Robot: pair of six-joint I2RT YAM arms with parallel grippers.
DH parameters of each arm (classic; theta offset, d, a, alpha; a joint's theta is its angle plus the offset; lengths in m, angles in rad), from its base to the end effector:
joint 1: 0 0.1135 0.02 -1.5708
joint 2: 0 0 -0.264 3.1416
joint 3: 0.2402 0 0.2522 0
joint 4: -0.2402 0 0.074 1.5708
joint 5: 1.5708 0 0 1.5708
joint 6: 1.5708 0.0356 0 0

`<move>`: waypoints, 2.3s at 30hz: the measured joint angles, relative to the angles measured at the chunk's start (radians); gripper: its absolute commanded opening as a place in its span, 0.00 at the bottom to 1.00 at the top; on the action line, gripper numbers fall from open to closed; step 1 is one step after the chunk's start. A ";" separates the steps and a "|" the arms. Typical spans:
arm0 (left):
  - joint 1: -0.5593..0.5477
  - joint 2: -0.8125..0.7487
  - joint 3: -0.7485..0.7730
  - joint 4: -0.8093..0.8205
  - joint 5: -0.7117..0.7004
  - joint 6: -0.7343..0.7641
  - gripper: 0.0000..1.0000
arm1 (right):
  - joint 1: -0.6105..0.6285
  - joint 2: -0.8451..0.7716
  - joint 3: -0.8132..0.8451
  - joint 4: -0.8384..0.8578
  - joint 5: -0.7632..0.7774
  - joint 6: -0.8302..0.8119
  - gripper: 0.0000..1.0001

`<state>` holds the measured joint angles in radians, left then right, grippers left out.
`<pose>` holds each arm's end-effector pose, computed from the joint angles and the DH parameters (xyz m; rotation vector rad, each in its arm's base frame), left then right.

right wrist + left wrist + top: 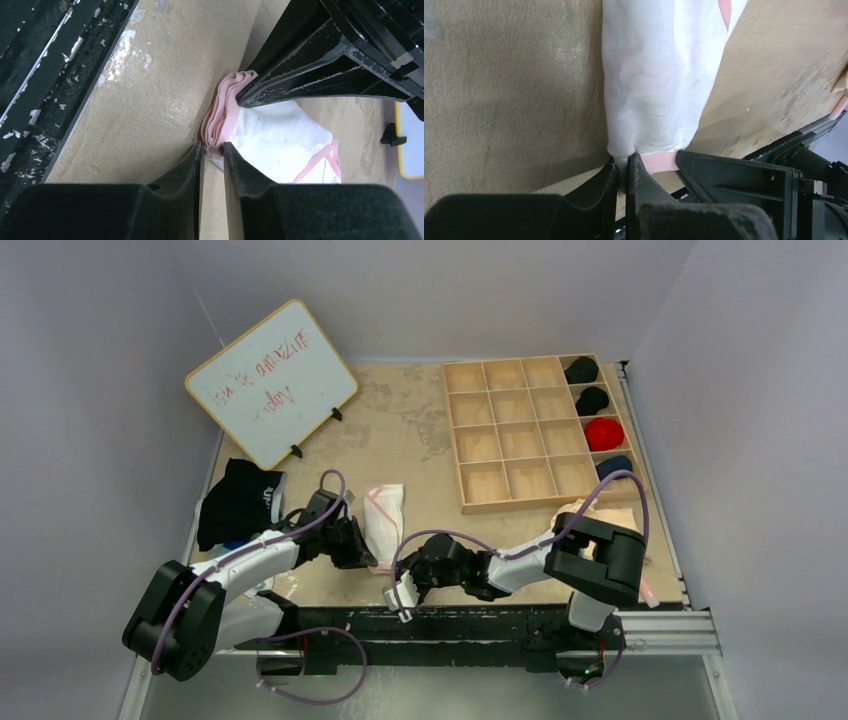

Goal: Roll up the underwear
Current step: Roll the underwear to the center of the board.

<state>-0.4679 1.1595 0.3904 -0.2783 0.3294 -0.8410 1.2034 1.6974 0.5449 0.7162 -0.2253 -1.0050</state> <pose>0.1608 -0.0942 0.1350 -0.3978 2.7813 -0.8278 0.1026 0.2886 0.1300 -1.8581 0.7739 0.3527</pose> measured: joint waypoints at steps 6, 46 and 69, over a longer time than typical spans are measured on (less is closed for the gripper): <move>0.000 0.000 0.000 0.000 0.000 0.000 0.00 | 0.000 0.016 0.001 0.017 0.009 0.010 0.05; 0.003 -0.326 0.001 -0.198 -0.264 -0.133 0.60 | -0.266 0.019 0.013 0.240 -0.508 0.952 0.00; 0.003 -0.234 -0.068 -0.109 -0.061 -0.172 0.32 | -0.303 0.098 0.016 0.357 -0.577 1.181 0.00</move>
<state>-0.4652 0.9257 0.3222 -0.3878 0.2684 -1.0126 0.9001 1.7958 0.5606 1.0737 -0.8021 0.1757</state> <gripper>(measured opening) 0.342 0.012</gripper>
